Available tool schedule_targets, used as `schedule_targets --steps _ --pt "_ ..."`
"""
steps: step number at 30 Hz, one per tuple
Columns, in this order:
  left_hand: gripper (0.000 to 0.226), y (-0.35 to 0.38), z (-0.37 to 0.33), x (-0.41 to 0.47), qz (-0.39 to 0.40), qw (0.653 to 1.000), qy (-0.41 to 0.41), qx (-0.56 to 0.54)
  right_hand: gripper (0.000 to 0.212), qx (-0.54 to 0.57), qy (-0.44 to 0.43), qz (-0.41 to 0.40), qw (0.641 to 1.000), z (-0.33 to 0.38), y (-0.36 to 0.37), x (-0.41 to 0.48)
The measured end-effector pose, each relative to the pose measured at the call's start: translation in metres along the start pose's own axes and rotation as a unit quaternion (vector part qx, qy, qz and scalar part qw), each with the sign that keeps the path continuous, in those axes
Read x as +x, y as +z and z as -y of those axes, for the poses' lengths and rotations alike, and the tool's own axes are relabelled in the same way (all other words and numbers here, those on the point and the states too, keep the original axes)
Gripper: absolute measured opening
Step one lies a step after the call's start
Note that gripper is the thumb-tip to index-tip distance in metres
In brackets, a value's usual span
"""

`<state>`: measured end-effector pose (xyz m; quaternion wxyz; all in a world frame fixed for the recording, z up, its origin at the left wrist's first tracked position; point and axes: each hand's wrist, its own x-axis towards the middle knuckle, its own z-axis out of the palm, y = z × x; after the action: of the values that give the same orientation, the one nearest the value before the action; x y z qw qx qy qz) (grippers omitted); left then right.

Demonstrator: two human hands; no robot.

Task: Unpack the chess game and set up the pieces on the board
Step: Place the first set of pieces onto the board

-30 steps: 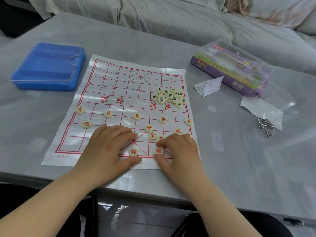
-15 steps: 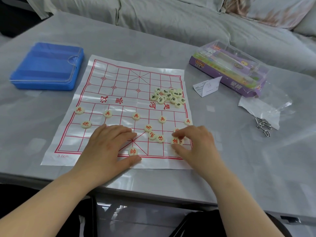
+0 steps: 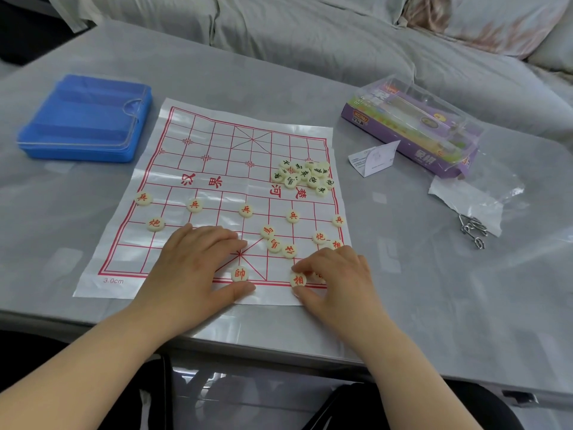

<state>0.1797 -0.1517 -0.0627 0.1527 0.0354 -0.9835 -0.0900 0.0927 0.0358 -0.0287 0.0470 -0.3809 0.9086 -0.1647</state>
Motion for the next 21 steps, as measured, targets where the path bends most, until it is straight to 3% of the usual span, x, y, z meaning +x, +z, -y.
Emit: schedule_targets --steps 6,8,10,13,16,21 --pt "0.074 0.000 0.001 0.000 0.012 1.000 -0.001 -0.010 0.032 0.004 -0.007 -0.012 1.000 -0.002 0.000 -0.001" --pt "0.074 0.000 0.001 0.000 0.011 1.000 -0.001 -0.014 0.031 0.004 -0.026 -0.053 0.998 -0.005 -0.002 0.000" --pt "0.073 0.000 0.001 0.000 0.009 1.000 -0.001 -0.016 0.022 0.025 0.013 -0.123 0.992 -0.013 -0.012 0.002" --pt "0.073 0.000 0.001 0.000 0.007 1.000 0.002 -0.023 0.018 0.062 0.108 -0.108 0.986 -0.031 -0.021 0.002" --pt "0.073 0.001 0.002 0.000 0.006 1.000 0.002 -0.029 0.022 0.081 0.146 -0.089 0.982 -0.038 -0.019 0.004" --pt "0.074 0.004 0.004 -0.001 0.006 0.998 0.001 -0.056 0.033 -0.013 0.074 -0.026 0.997 -0.035 -0.016 0.012"
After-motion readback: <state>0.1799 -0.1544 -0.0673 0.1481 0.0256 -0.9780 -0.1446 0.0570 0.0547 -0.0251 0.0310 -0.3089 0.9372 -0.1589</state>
